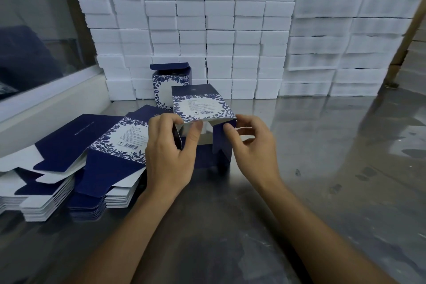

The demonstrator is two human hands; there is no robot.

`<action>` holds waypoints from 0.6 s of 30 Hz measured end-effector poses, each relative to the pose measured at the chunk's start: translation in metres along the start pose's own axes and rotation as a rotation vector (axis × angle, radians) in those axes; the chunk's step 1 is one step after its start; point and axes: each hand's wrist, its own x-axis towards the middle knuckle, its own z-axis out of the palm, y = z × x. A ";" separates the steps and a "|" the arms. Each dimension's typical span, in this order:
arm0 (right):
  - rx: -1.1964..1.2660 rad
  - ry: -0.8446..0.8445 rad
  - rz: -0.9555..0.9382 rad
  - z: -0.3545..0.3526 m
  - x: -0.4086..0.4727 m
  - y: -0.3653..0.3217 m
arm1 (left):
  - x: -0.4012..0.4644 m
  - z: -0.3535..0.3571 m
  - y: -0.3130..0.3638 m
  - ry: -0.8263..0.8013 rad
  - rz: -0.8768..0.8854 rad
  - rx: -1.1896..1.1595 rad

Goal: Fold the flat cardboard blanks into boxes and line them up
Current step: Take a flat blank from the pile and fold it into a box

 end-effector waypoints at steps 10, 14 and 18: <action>-0.021 0.120 -0.020 -0.004 0.006 0.002 | -0.002 0.000 0.005 0.037 0.009 -0.032; -0.005 0.116 0.015 -0.005 0.007 0.000 | -0.001 0.000 0.005 0.030 0.006 -0.020; -0.076 -0.030 0.110 -0.005 0.006 0.008 | 0.002 -0.001 0.001 0.035 -0.009 0.003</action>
